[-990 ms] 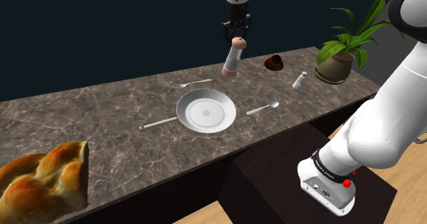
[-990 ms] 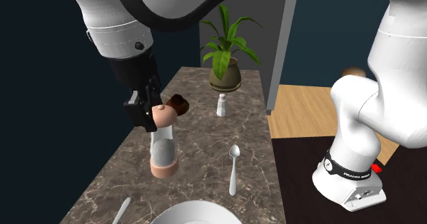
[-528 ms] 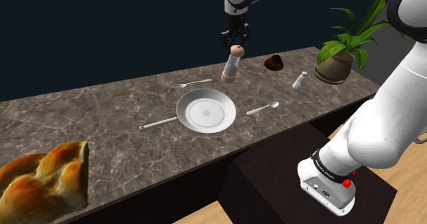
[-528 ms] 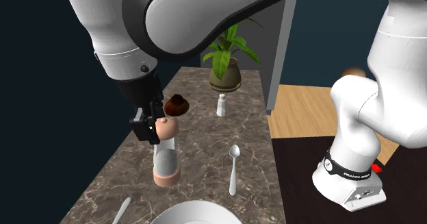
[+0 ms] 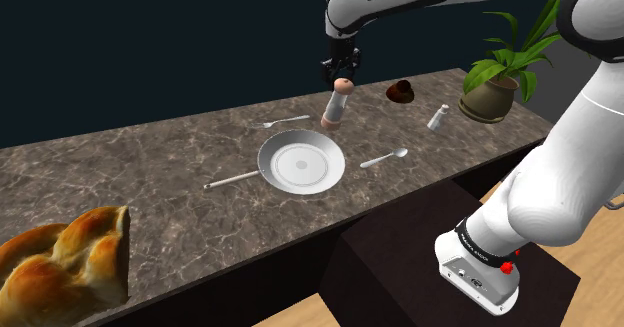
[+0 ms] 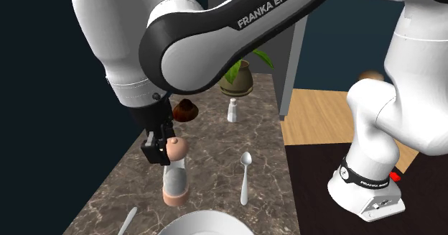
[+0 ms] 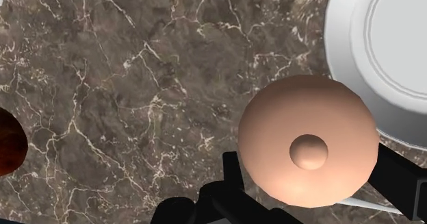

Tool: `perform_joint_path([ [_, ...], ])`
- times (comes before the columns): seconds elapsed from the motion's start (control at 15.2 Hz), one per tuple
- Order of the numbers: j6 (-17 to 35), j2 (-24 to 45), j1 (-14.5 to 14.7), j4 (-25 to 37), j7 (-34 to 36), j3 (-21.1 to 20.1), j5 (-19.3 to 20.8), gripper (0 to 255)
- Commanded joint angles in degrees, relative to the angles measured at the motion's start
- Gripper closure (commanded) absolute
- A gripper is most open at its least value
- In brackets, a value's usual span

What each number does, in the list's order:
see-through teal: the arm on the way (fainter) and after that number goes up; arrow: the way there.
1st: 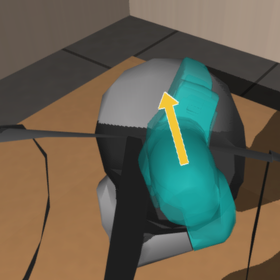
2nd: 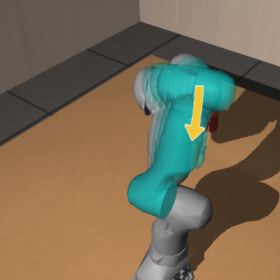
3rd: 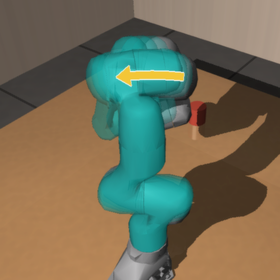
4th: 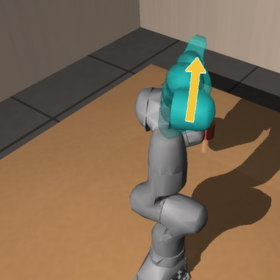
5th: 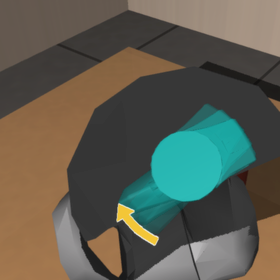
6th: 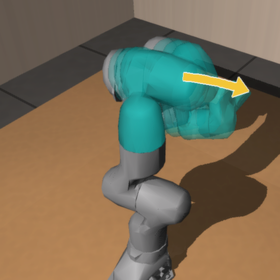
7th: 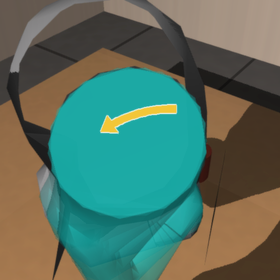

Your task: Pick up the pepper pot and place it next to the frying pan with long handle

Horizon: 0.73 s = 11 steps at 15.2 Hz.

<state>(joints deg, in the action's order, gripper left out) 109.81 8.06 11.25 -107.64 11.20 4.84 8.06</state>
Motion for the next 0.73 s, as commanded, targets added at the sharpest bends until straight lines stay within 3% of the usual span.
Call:
perform_joint_path([
  [0.0, 1.5, 0.5, -0.1, -1.0, 0.1, 0.0, 0.0, 255],
  [0.33, 4.8, 1.7, -0.1, -3.0, 0.5, 0.1, 0.1, 255],
  [0.66, 4.8, 1.7, -0.1, -3.0, 0.5, 0.1, 0.1, 255],
])
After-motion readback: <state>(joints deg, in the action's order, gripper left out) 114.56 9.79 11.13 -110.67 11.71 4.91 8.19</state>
